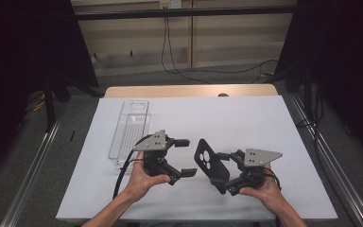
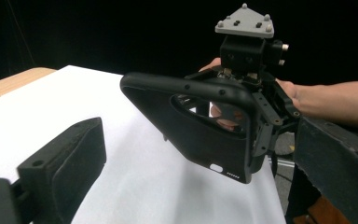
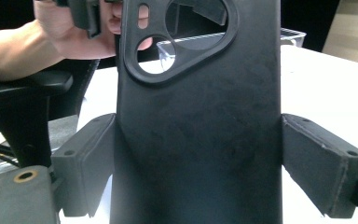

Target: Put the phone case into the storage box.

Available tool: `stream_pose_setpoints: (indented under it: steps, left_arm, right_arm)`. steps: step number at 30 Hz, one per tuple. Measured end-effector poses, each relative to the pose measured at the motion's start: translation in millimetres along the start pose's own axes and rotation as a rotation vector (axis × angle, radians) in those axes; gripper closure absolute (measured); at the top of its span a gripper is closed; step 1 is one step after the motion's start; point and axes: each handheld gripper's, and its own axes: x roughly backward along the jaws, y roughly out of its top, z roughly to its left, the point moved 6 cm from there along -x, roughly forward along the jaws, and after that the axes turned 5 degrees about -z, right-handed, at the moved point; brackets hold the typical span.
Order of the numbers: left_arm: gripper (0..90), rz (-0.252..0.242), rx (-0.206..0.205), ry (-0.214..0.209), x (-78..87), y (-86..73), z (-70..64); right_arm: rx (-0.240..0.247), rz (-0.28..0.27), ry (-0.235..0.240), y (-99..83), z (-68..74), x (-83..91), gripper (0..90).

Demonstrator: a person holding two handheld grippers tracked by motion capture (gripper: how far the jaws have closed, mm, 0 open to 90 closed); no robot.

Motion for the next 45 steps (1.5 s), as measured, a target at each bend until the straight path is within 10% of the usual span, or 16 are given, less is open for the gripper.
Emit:
stream_pose_setpoints:
  steps: [45]
  left_arm:
    - [9.8,-0.003,-0.036,-0.2,-9.6,-4.9,-7.4]
  right_arm:
    - [0.001,0.038,0.152,-4.1,17.4,-9.2,14.1]
